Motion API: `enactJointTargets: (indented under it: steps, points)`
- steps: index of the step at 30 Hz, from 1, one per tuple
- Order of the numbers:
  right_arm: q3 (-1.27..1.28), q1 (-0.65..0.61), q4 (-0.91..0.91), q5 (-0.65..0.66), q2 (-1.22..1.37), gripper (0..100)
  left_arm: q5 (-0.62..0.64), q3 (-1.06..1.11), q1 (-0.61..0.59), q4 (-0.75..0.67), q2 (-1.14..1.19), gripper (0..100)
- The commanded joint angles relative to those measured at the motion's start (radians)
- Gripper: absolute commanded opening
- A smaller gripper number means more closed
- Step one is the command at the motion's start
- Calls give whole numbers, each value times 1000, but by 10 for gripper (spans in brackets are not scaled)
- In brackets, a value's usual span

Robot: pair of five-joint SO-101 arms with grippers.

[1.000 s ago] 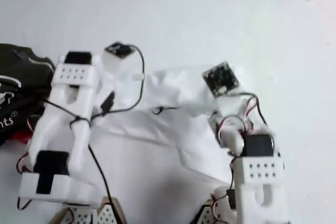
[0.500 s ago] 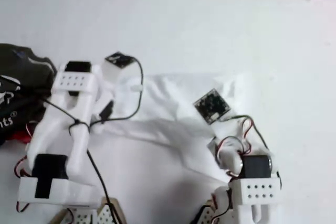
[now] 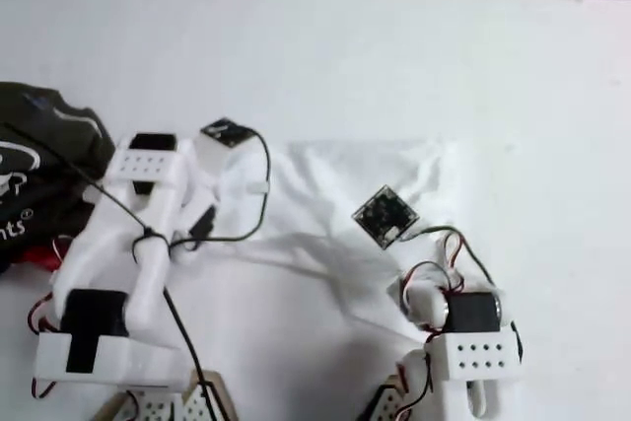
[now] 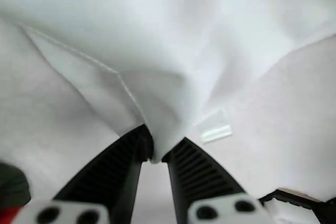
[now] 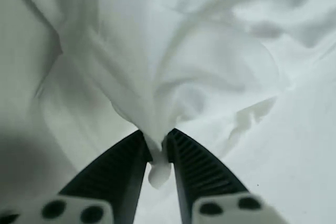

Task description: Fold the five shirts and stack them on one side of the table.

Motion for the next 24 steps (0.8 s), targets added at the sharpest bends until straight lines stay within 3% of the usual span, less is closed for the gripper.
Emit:
enactJointTargets:
  steps: [1, 6, 9, 16, 19, 22, 24]
  points:
    - [-5, 2, -12, 11, -18, 25, -6, -4, -9, 28, -52, 41]
    - [-6, 10, -1, 8, -24, 219, -6, -61, -35, 84, -54, 164]
    - [-14, 2, -2, 9, -25, 297, -8, -182, -91, 161, -54, 177]
    - [-209, 10, 64, 2, -25, 270, 3, -595, -176, 292, -44, 172]
    - [-400, 5, 143, -2, -25, 255, 12, -621, -143, 279, -43, 139]
    - [-565, 8, 168, -49, -16, 231, 63, -581, -77, 236, -25, 15]
    - [-612, 8, 154, -60, -15, 202, 84, -559, -29, 201, 14, 36]
